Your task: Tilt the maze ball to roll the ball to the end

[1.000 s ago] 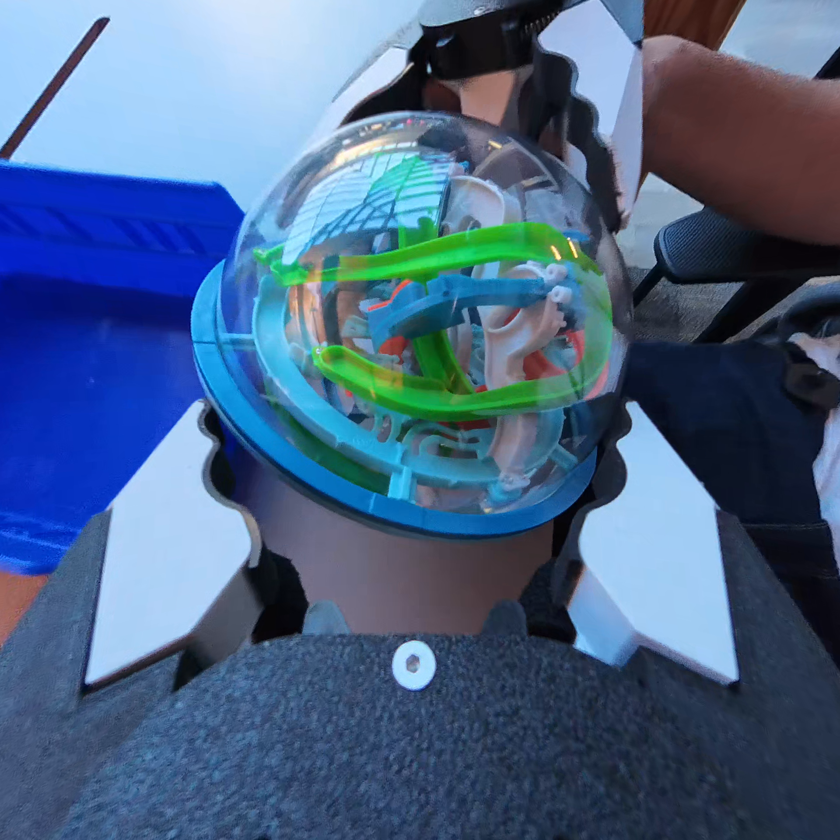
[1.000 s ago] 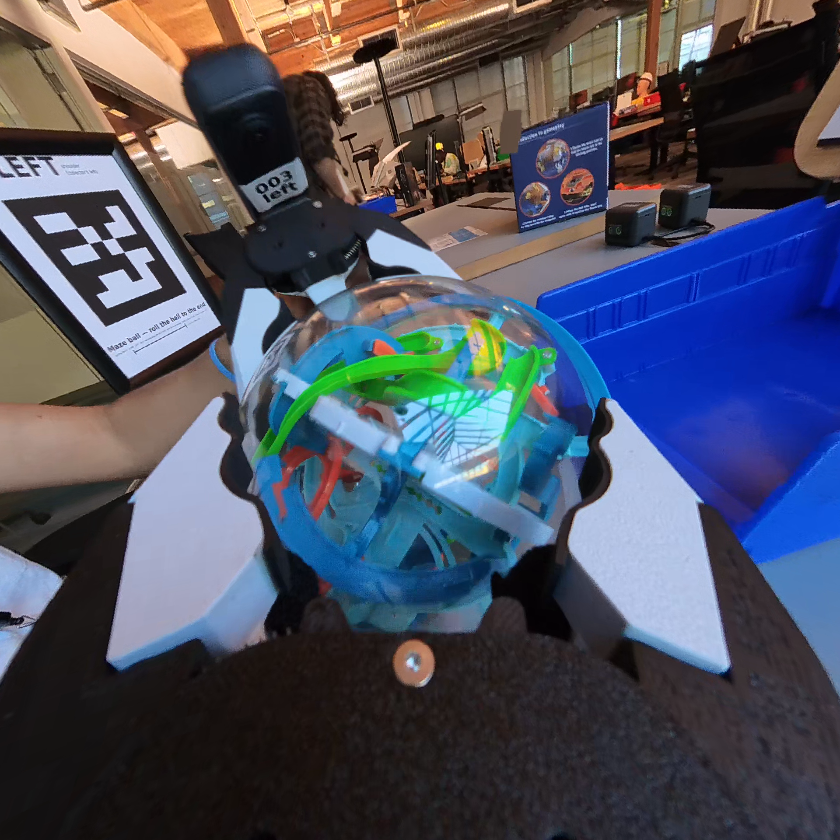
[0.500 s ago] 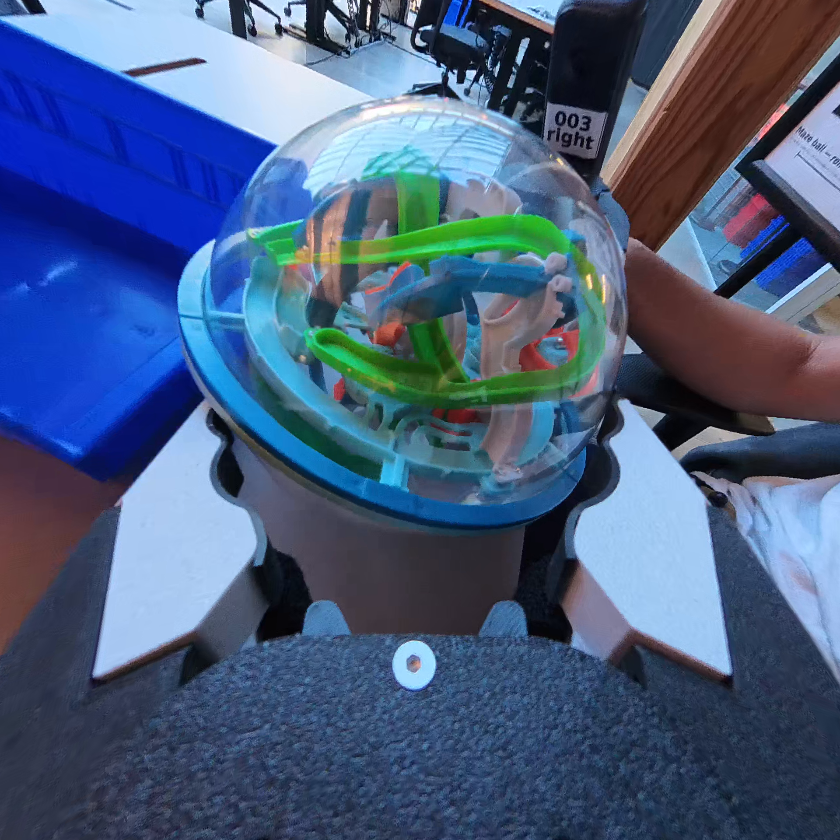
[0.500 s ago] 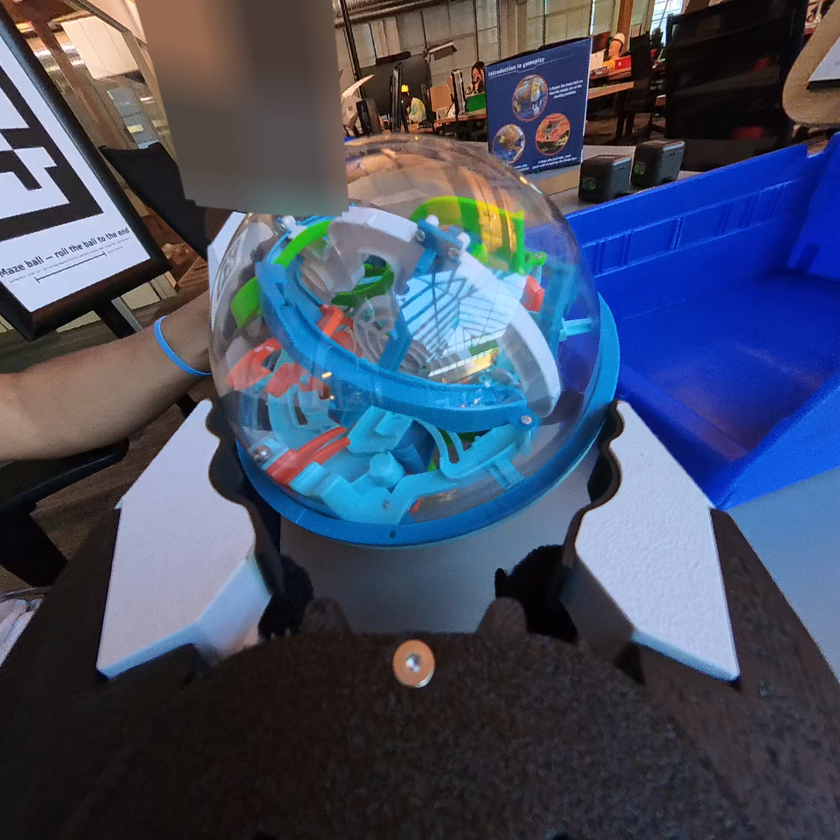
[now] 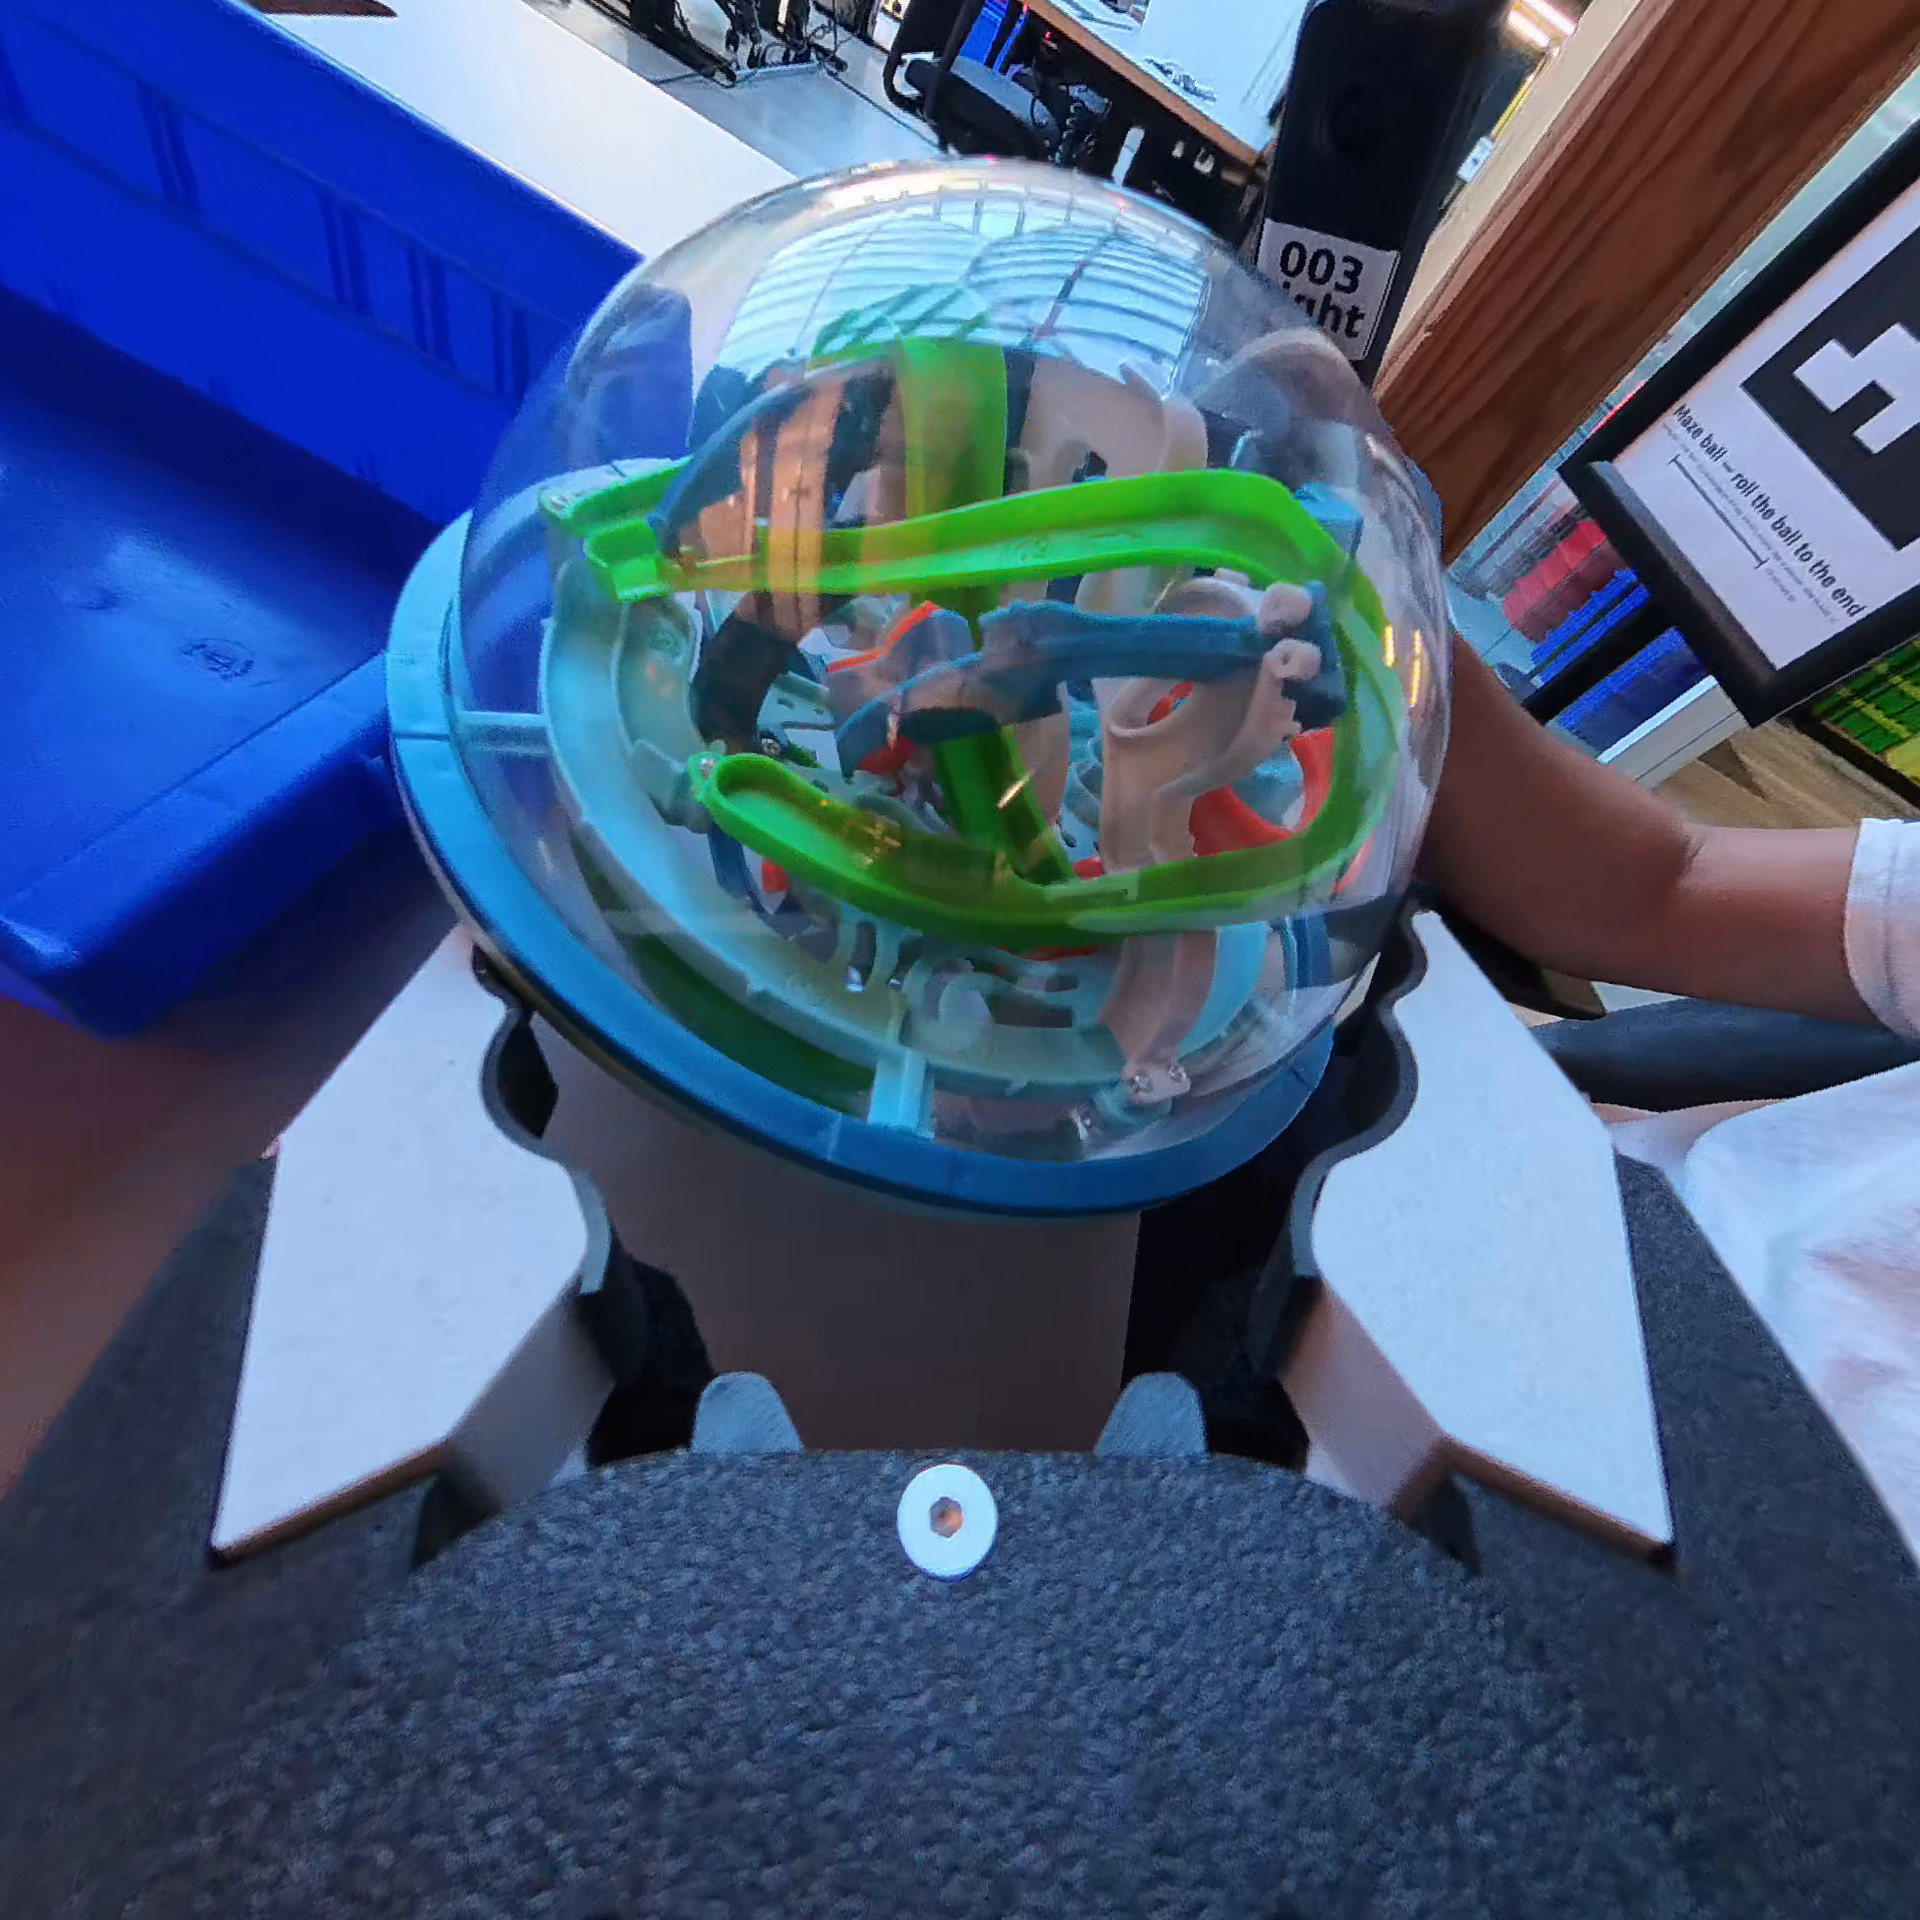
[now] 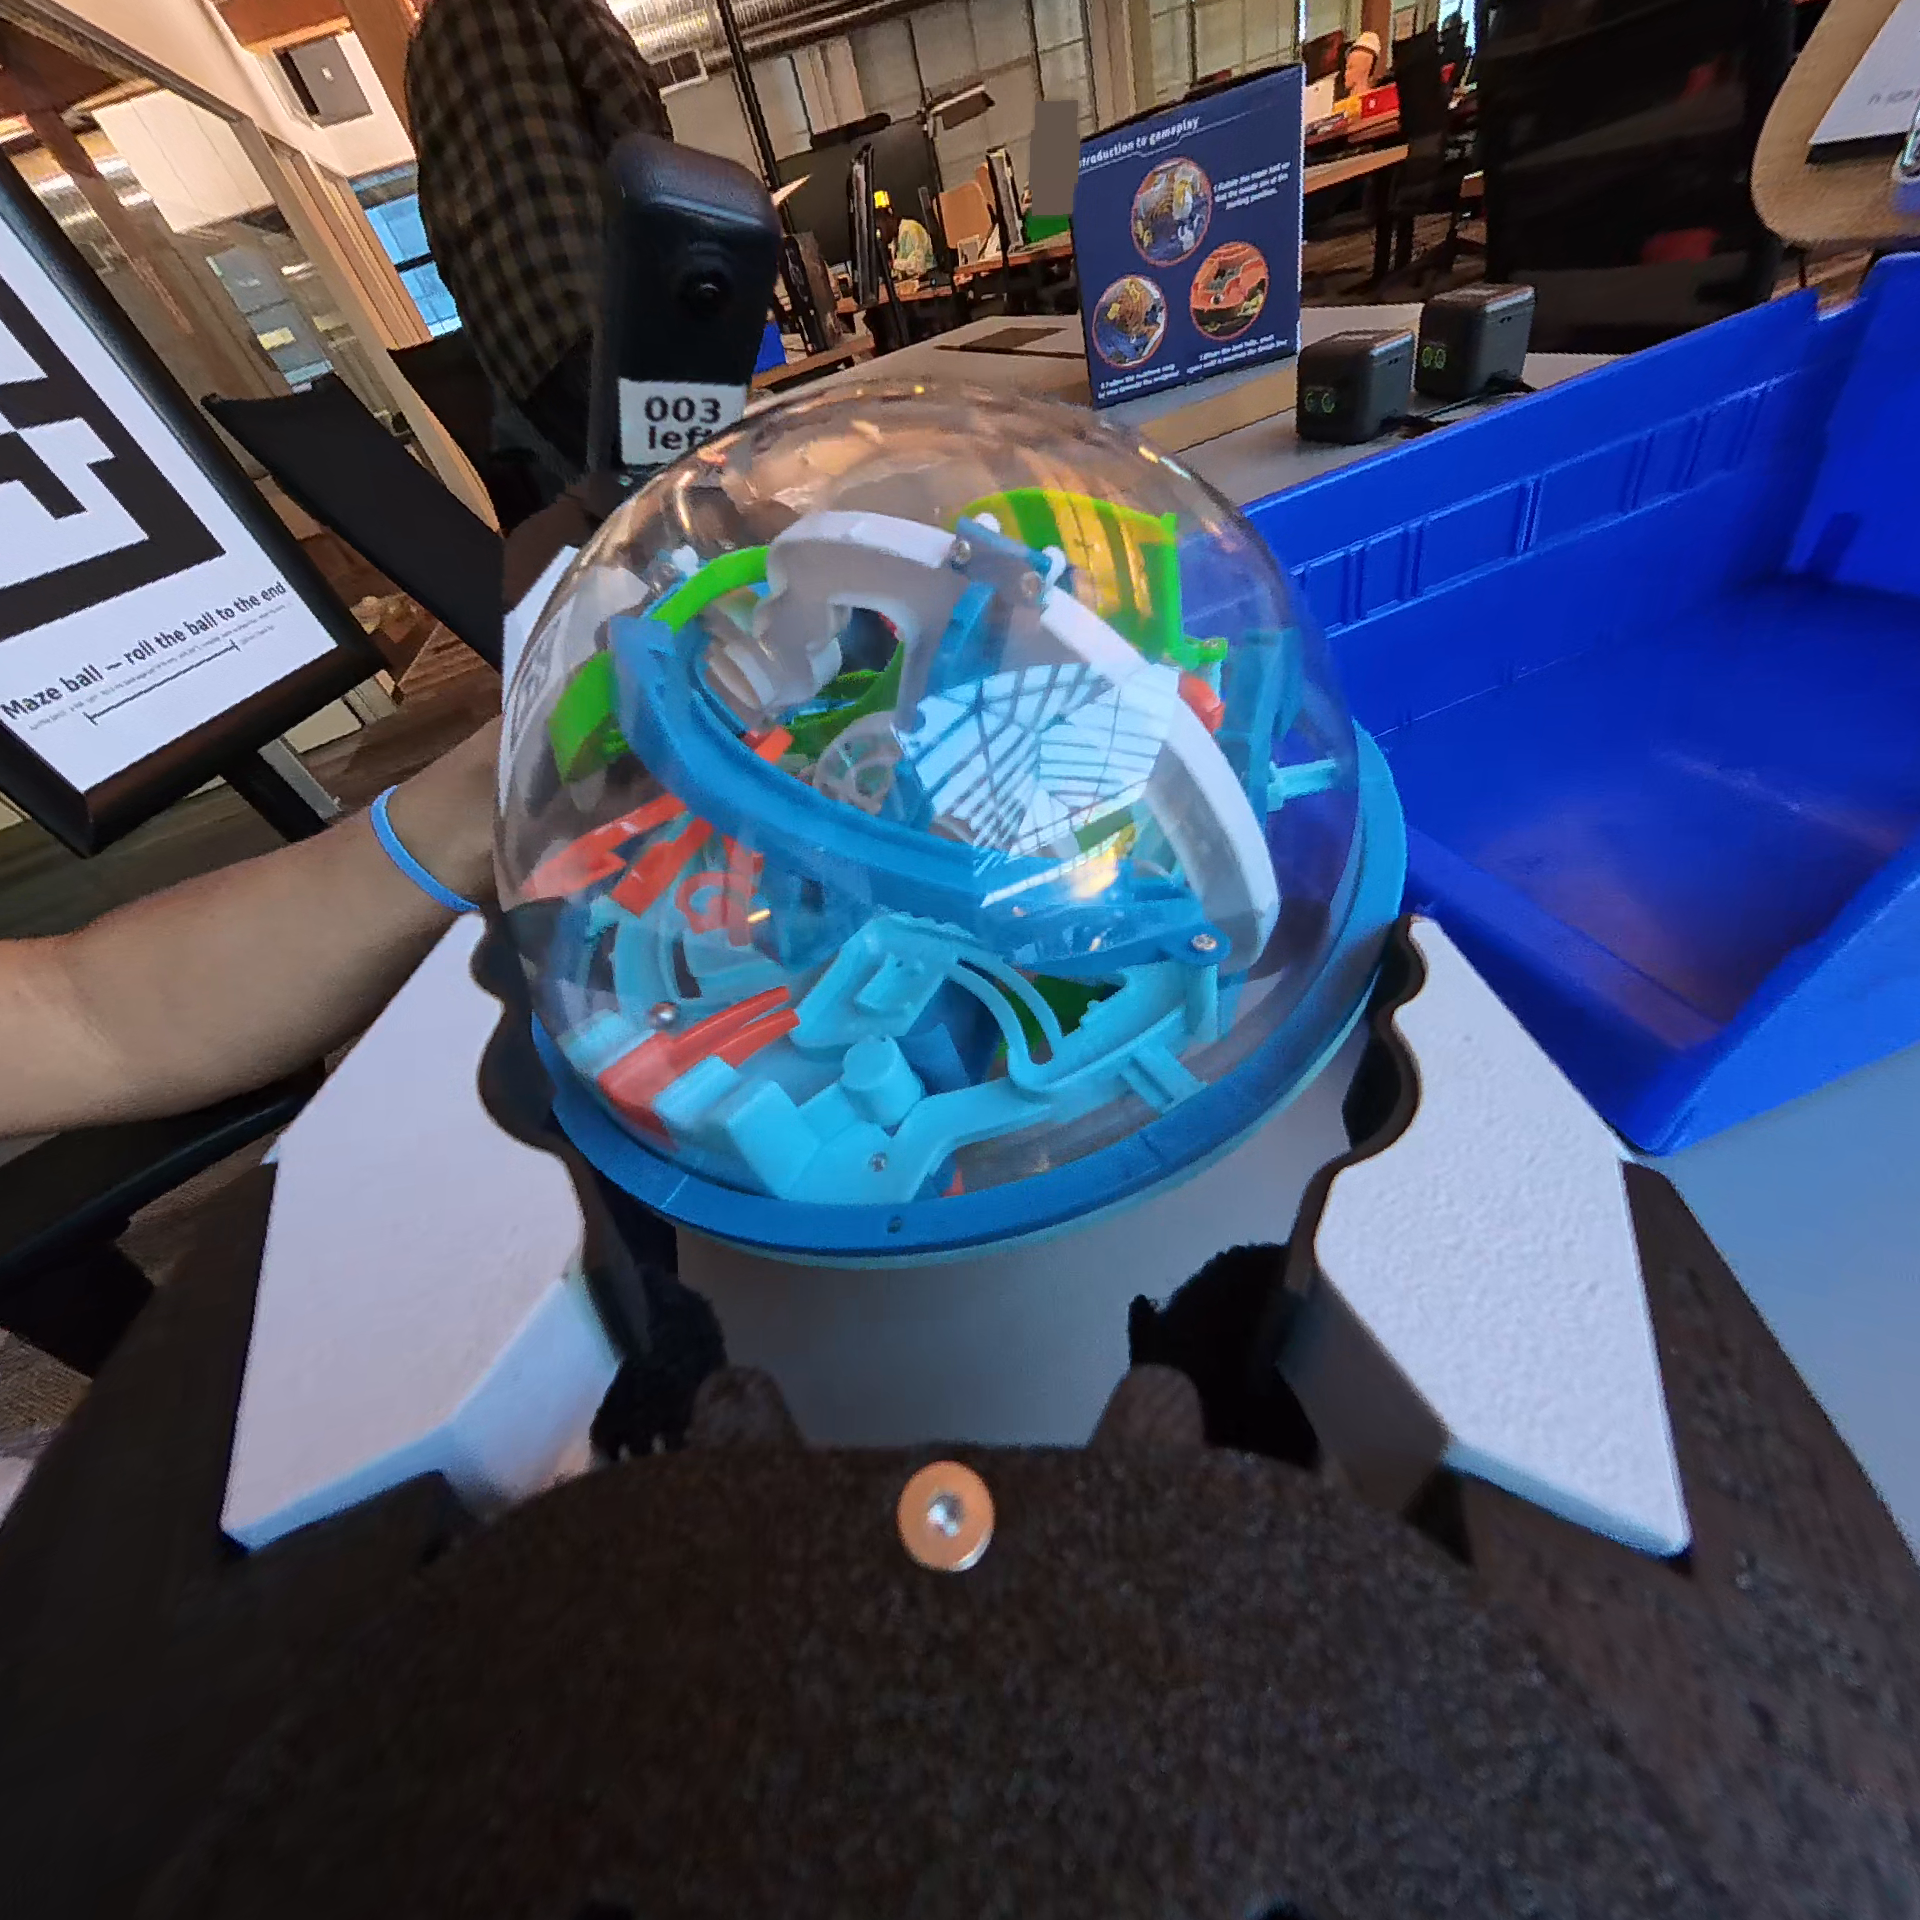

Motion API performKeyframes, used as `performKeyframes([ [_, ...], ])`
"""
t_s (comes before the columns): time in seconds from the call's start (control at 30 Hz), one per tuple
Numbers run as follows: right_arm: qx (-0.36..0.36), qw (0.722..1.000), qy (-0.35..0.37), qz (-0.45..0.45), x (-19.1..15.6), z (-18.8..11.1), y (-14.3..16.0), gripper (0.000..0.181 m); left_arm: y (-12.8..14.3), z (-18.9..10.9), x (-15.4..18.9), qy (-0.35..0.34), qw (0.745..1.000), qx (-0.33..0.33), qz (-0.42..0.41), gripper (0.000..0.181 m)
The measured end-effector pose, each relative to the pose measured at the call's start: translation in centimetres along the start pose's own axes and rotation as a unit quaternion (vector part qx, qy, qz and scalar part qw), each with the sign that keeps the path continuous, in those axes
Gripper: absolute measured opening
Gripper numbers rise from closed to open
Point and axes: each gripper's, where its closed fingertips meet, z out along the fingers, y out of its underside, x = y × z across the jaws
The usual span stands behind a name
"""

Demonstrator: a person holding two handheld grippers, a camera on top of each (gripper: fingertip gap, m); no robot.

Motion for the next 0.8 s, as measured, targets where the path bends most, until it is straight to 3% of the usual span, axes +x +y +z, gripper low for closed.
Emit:
performKeyframes([
  [0.4, 0.002, 1.0, -0.002, -0.011, -0.3, 0.0, -0.2, 0.154, 0.6, -0.1, 0.2, 0.005, 1.0, -0.012, -0.002, 0.152],
  [0.47, 0.003, 1.0, -0.004, -0.012, -0.4, -0.2, -0.4, 0.154, 1.6, 0.2, 0.5, 0.011, 0.999, -0.038, -0.006, 0.152],
  [0.6, 0.009, 1.0, -0.019, 0.012, -0.7, -1.7, -1.5, 0.154, 6.1, 2.2, 1.9, 0.012, 0.986, -0.164, 0.034, 0.154],
  [0.8, 0.002, 1.0, -0.023, 0.019, -0.4, -3.7, -1.9, 0.154, 7.6, 4.4, 3.6, 0.047, 0.977, -0.204, 0.04, 0.156],
])
